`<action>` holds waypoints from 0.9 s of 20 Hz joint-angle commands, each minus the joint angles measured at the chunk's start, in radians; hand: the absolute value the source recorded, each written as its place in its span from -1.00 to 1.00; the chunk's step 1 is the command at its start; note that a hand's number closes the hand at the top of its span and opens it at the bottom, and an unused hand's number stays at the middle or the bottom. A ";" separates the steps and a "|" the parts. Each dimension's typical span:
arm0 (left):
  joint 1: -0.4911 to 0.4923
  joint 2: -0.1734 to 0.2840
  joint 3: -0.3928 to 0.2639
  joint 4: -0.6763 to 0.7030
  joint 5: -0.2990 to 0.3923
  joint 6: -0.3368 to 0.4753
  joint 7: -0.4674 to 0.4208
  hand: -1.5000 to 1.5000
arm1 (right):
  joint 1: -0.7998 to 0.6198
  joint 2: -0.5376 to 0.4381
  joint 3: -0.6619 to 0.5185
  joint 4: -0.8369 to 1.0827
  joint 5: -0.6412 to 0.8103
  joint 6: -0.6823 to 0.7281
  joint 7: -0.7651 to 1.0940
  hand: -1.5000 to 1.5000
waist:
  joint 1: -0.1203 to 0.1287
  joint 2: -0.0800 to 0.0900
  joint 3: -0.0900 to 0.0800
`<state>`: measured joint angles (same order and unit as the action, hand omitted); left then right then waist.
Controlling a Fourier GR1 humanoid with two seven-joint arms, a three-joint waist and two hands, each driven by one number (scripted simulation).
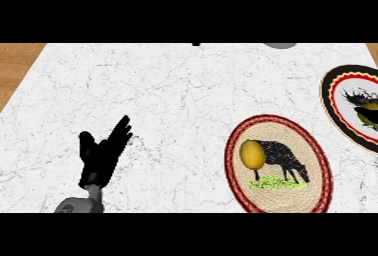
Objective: Pick the pear from the placemat and place it in the plate
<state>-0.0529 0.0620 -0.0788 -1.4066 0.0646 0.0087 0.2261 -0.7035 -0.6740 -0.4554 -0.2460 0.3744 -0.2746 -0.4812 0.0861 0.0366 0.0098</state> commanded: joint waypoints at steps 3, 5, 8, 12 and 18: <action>0.012 0.009 0.004 -0.019 0.002 0.000 0.014 0.00 | -0.024 0.002 -0.117 0.009 -0.121 0.087 -0.144 -1.00 | -0.006 -0.002 0.004; -0.006 -0.003 0.008 0.028 -0.001 0.001 -0.014 0.00 | -0.030 0.007 -0.163 0.013 -0.169 0.117 -0.180 -1.00 | -0.027 -0.002 0.001; 0.035 -0.022 -0.019 -0.001 -0.017 0.018 -0.010 0.00 | -0.020 -0.032 -0.207 0.043 -0.208 0.155 -0.180 -1.00 | -0.024 -0.007 0.000; 0.023 0.004 0.005 -0.019 0.003 0.003 0.013 0.00 | 0.034 -0.092 -0.239 0.077 -0.242 0.300 -0.201 -1.00 | -0.033 -0.008 0.000; 0.035 -0.006 0.009 -0.006 -0.008 0.021 -0.007 0.00 | 0.135 -0.177 -0.231 0.097 -0.247 0.588 -0.246 -1.00 | -0.054 -0.015 -0.001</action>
<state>-0.0177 0.0598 -0.0694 -1.4210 0.0665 0.0184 0.2217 -0.6353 -0.8080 -0.6853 -0.1587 0.1336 0.1631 -0.6786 0.0450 0.0234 0.0090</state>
